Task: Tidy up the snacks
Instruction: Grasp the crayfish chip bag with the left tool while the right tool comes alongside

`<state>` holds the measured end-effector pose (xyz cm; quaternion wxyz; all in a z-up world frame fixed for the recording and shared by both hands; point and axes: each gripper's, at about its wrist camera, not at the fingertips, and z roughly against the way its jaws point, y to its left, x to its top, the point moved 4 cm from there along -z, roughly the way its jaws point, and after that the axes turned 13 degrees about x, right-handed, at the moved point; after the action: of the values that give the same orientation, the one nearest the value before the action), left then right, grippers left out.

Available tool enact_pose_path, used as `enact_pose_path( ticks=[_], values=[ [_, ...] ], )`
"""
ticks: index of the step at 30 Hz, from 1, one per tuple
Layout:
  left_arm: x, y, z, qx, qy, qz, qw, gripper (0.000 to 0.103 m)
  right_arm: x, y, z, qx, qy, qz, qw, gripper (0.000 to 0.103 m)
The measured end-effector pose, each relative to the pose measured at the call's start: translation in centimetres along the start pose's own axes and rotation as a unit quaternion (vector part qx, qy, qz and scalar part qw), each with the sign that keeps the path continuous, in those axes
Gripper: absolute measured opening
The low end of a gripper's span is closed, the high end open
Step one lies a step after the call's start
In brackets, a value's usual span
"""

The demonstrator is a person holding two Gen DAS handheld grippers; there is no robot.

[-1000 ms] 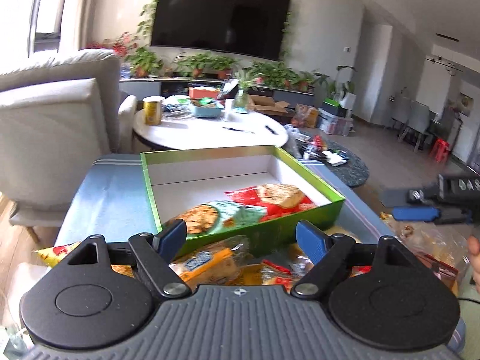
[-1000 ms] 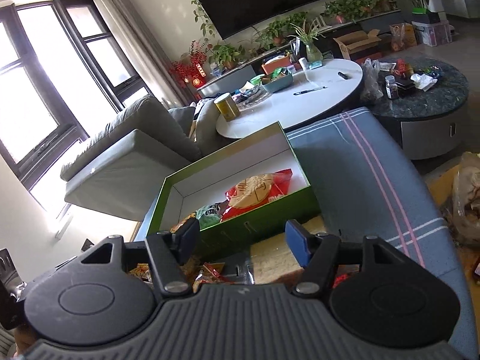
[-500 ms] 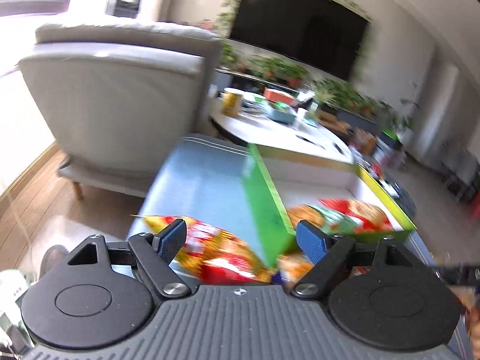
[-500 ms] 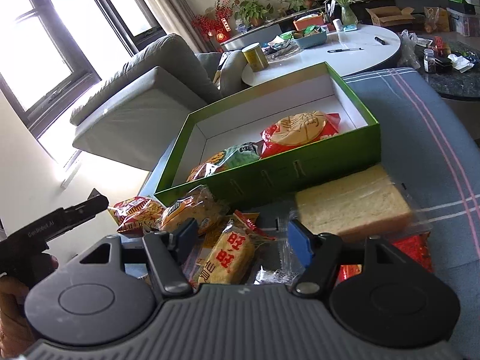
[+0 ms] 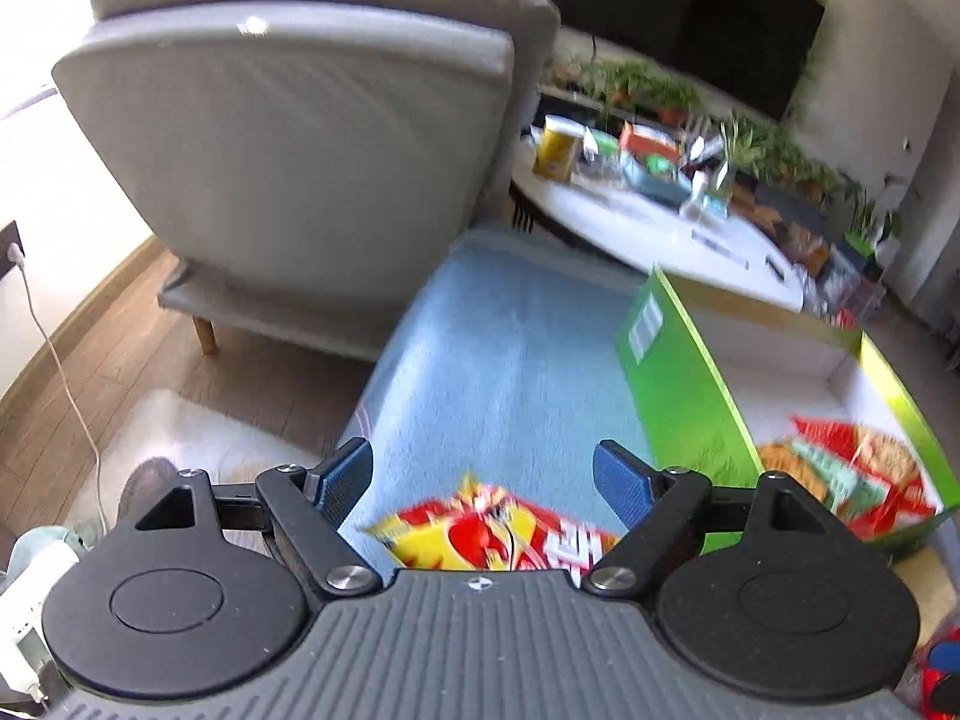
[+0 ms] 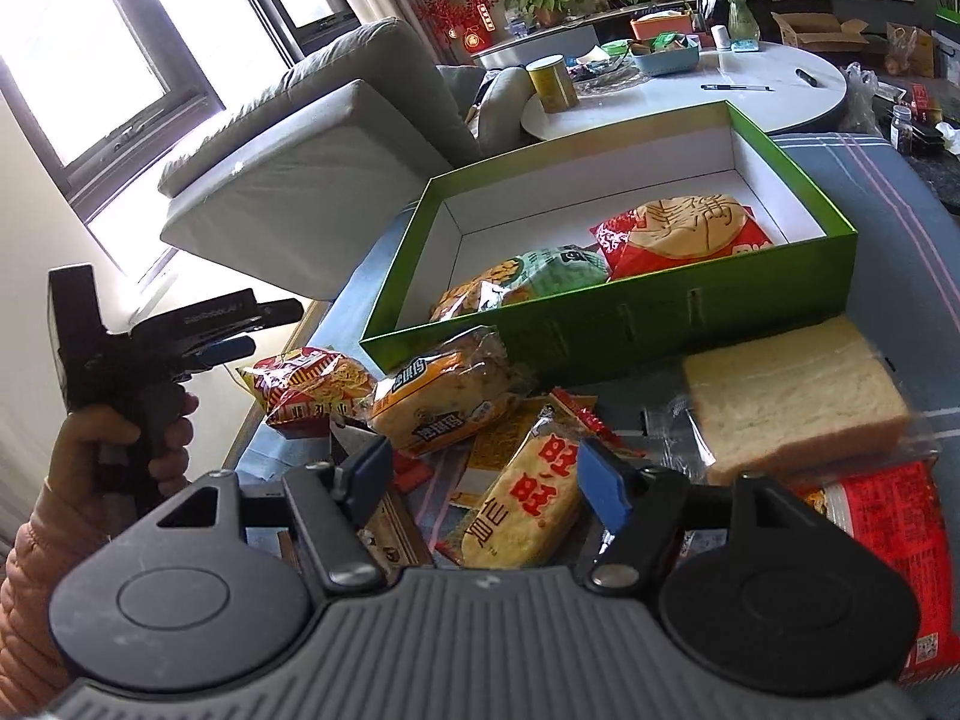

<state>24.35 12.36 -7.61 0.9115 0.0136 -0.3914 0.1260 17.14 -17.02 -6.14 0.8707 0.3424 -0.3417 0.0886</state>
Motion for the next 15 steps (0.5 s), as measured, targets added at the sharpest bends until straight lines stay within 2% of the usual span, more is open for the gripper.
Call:
enact_pose_path(
  ticks=[4, 6, 9, 10, 15],
  values=[
    [-3.4, -1.3, 1.0, -0.013, 0.002, -0.045, 0.9989, 0.079, -0.2, 0.1, 0.0, 0.004, -0.004, -0.005, 1.000, 0.073],
    [-5.1, -1.0, 2.2, -0.038, 0.001, -0.028, 0.9989, 0.079, -0.4, 0.1, -0.1, 0.002, -0.002, -0.007, 1.000, 0.073],
    [-7.6, -1.0, 4.1, -0.079, 0.039, -0.006, 0.9961, 0.079, -0.9, 0.2, 0.2, 0.000, 0.000, -0.007, 1.000, 0.073],
    [-8.5, -1.2, 4.9, -0.087, 0.040, -0.008, 0.9954, 0.079, -1.1, 0.3, 0.3, 0.001, -0.001, -0.006, 1.000, 0.073],
    [-12.0, -3.8, 8.4, -0.116, 0.037, -0.068, 0.9901, 0.079, -1.8, 0.6, 0.7, 0.003, -0.007, -0.006, 1.000, 0.075]
  ],
)
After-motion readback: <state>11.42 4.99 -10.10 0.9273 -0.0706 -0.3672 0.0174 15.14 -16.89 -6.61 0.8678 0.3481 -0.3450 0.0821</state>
